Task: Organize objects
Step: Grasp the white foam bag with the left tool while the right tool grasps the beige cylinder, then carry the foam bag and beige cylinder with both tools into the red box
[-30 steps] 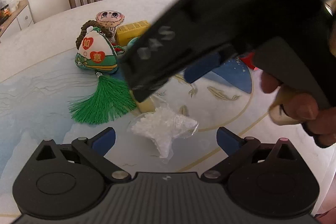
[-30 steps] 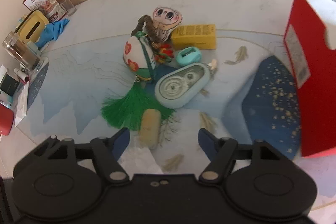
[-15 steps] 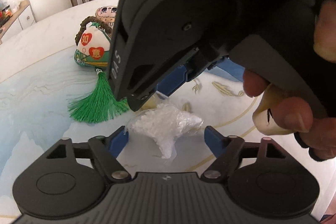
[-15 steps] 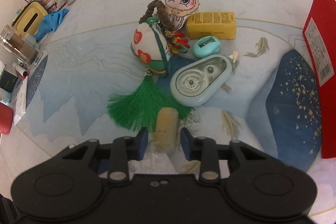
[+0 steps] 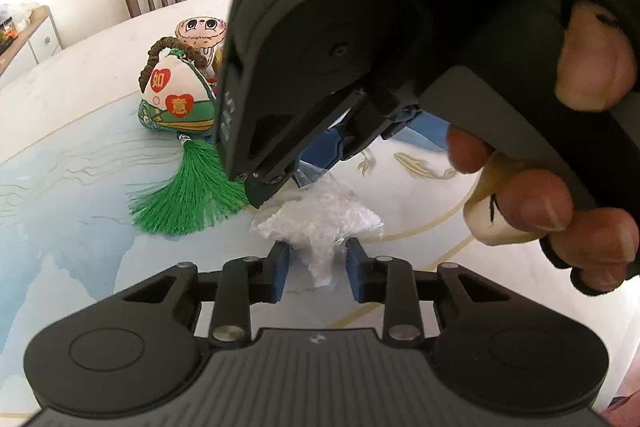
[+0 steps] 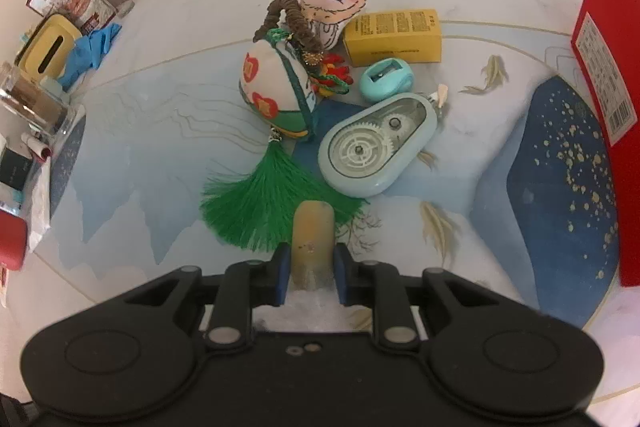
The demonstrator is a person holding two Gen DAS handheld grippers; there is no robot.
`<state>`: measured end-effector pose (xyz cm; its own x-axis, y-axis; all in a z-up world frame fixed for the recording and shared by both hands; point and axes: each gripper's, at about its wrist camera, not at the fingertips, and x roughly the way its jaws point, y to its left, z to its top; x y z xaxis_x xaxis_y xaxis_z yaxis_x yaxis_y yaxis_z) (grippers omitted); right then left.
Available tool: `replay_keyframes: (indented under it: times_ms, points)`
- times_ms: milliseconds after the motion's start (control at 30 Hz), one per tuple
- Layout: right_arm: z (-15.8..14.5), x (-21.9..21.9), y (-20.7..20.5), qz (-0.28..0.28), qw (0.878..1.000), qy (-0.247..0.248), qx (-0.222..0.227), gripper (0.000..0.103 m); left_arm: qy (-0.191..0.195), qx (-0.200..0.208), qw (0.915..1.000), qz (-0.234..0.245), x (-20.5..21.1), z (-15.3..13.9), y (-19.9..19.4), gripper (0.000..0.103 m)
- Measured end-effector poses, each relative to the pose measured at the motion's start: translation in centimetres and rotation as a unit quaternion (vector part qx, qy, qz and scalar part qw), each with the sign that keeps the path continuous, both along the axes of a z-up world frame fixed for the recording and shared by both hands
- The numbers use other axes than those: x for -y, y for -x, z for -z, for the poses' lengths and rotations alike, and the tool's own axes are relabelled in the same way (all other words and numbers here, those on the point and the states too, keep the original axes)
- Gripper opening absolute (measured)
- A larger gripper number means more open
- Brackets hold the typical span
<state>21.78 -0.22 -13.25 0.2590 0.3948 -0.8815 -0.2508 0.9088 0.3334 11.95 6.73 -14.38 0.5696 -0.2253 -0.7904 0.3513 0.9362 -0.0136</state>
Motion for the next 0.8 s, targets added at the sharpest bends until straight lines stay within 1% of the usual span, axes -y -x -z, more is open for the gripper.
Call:
replay_keyframes:
  times_ms: [133, 267, 367, 467, 567, 633, 667, 800]
  points:
    - [-0.3, 0.5, 0.0, 0.007, 1.0, -0.012, -0.001, 0.021, 0.002, 0.008, 0.9999, 0.007, -0.1, -0.3, 0.6, 0.022]
    - [-1.0, 1.3, 0.4, 0.01, 1.0, -0.026, 0.004, 0.021, 0.0, 0.019, 0.9997, 0.017, -0.2, -0.8, 1.5, 0.021]
    - [-1.6, 1.9, 0.8, 0.009, 0.999, -0.032, 0.009, 0.021, 0.002, 0.024, 0.9994, 0.024, -0.3, -0.9, 2.3, 0.019]
    - [-2.3, 2.8, 1.4, 0.016, 0.999, -0.033, 0.02, 0.021, 0.011, 0.022, 0.9993, 0.028, -1.0, -1.3, 1.8, 0.017]
    - [-2.8, 4.0, 1.5, 0.029, 0.999, -0.037, 0.027, 0.021, 0.001, 0.029, 0.999, 0.033, -0.8, -1.8, 1.9, 0.017]
    - [-3.1, 4.7, 1.6, 0.033, 0.998, -0.035, 0.034, 0.021, 0.007, 0.03, 0.999, 0.033, -0.8, -2.2, 1.7, 0.014]
    - [-3.4, 5.2, 1.6, 0.035, 0.998, -0.036, 0.037, 0.021, 0.008, 0.031, 0.999, 0.033, -0.5, -2.6, 2.2, 0.014]
    - [-4.5, 7.1, 2.4, 0.04, 0.997, -0.041, 0.05, 0.021, 0.02, 0.037, 0.9986, 0.031, -0.3, -3.4, 1.9, 0.013]
